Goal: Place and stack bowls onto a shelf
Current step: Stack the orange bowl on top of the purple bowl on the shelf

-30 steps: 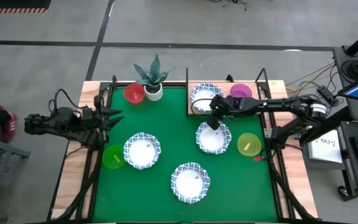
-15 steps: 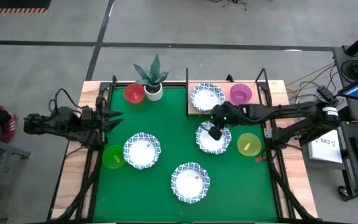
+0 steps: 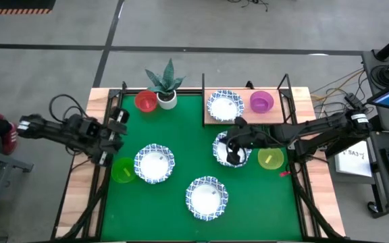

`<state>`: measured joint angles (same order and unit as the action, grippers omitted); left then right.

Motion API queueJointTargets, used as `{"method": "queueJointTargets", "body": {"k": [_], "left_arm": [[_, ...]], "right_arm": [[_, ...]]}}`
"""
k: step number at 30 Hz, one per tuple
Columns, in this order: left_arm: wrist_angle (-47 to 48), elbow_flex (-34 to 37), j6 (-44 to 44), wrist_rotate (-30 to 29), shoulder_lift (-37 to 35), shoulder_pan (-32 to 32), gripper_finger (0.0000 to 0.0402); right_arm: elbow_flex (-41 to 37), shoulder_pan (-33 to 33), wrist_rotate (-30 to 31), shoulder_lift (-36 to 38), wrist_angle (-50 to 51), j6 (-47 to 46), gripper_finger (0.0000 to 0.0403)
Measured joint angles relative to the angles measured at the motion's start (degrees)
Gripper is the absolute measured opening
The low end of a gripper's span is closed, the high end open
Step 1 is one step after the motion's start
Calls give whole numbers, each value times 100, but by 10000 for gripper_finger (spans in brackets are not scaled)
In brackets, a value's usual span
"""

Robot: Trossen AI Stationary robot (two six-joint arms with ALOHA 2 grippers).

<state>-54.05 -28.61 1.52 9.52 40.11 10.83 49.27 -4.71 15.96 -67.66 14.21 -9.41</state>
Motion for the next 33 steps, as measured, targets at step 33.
{"method": "queueJointTargets", "body": {"k": [33], "left_arm": [[-548,-1573,-210,489,2249,430,41]], "right_arm": [[-8,-68,60,-13,7,-107,9]]}}
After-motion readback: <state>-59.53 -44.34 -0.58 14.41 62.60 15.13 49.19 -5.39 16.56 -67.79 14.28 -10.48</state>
